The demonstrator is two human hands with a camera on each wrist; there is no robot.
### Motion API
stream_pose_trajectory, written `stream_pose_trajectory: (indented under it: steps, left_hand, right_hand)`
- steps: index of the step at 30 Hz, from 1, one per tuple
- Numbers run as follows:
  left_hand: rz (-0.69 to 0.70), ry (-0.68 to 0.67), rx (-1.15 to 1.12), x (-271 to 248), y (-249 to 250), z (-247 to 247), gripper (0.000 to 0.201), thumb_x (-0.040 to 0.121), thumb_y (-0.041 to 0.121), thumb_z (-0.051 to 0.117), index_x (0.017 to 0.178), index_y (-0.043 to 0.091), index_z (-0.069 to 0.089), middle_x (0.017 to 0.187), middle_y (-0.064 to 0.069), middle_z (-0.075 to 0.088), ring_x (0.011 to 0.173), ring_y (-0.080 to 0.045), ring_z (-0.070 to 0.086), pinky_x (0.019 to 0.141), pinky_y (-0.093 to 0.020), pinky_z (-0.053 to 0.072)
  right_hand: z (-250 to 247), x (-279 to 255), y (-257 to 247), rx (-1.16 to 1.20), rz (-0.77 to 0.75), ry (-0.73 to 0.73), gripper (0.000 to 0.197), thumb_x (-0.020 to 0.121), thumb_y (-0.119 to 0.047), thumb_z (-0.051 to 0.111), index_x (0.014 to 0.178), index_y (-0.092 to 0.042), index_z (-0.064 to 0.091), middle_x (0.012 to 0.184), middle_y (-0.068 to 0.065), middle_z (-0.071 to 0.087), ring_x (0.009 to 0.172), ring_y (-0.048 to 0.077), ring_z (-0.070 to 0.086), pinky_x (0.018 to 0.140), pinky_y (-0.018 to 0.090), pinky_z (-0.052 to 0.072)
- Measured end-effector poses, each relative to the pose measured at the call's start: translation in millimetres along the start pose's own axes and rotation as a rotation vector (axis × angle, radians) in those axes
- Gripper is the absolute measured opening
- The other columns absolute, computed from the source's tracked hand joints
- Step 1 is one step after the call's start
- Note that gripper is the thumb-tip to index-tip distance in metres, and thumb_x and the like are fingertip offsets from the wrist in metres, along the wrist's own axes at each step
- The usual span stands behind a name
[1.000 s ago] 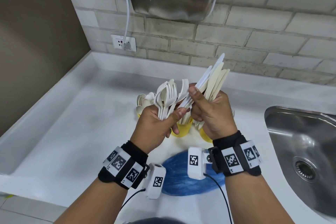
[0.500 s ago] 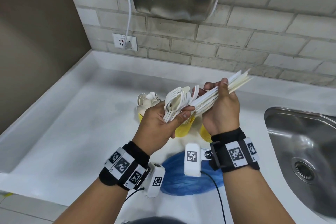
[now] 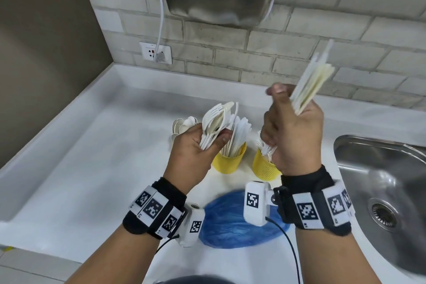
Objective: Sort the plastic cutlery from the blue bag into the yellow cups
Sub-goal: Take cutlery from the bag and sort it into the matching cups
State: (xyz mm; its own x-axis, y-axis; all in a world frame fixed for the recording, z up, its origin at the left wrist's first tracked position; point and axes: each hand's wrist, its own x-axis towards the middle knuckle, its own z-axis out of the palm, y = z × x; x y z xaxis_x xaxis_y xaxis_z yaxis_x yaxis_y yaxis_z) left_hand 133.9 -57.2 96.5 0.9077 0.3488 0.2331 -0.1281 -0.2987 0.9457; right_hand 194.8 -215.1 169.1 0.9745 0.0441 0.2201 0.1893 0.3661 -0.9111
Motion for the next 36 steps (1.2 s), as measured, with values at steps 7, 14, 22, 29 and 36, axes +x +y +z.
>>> stream_pose_trajectory:
  steps: [7, 14, 22, 29, 36]
  left_hand:
    - [0.055, 0.034, 0.078, 1, -7, -2, 0.014, 0.092, 0.031, 0.076, 0.089, 0.018, 0.075, 0.061, 0.014, 0.062, 0.049, 0.001, 0.052, 0.056, -0.022, 0.045]
    - [0.135, 0.032, 0.205, 3, -18, -4, 0.029, 0.093, 0.048, 0.069, 0.091, 0.019, 0.074, 0.071, 0.006, 0.066, 0.063, -0.011, 0.06, 0.064, -0.035, 0.052]
    - [0.248, 0.028, 0.396, 3, -15, -6, 0.016, 0.099, 0.041, 0.063, 0.093, 0.026, 0.064, 0.078, 0.017, 0.056, 0.073, -0.006, 0.052, 0.066, -0.027, 0.039]
    - [0.239, 0.023, 0.423, 3, -16, -6, 0.018, 0.1, 0.038, 0.062, 0.098, 0.021, 0.066, 0.079, 0.017, 0.055, 0.073, -0.004, 0.048, 0.065, -0.018, 0.033]
    - [0.222, -0.014, 0.429, 2, -15, -5, 0.014, 0.1, 0.037, 0.062, 0.104, 0.024, 0.065, 0.081, 0.019, 0.055, 0.076, -0.003, 0.048, 0.068, -0.007, 0.036]
  right_hand:
    - [9, -9, 2, -0.422, -0.106, -0.204, 0.009, 0.095, -0.014, 0.073, 0.086, -0.016, 0.074, 0.051, -0.019, 0.055, 0.045, 0.001, 0.051, 0.053, 0.014, 0.037]
    - [11, -8, 1, -0.704, -0.244, -0.217, 0.02, 0.094, -0.019, 0.069, 0.077, -0.01, 0.07, 0.06, -0.001, 0.06, 0.058, 0.011, 0.056, 0.059, 0.028, 0.046]
    - [13, 3, 7, -0.843, -0.313, -0.047, 0.031, 0.099, -0.025, 0.061, 0.072, -0.027, 0.045, 0.055, -0.01, 0.041, 0.056, 0.005, 0.045, 0.055, 0.014, 0.031]
    - [8, 4, 8, -0.779, -0.258, -0.202, 0.025, 0.094, -0.03, 0.069, 0.081, -0.009, 0.066, 0.073, 0.007, 0.065, 0.072, 0.021, 0.063, 0.068, 0.038, 0.051]
    - [8, 8, 8, -0.669, -0.238, -0.104, 0.018, 0.098, -0.021, 0.064, 0.084, -0.013, 0.072, 0.075, -0.007, 0.072, 0.071, 0.009, 0.065, 0.07, 0.03, 0.05]
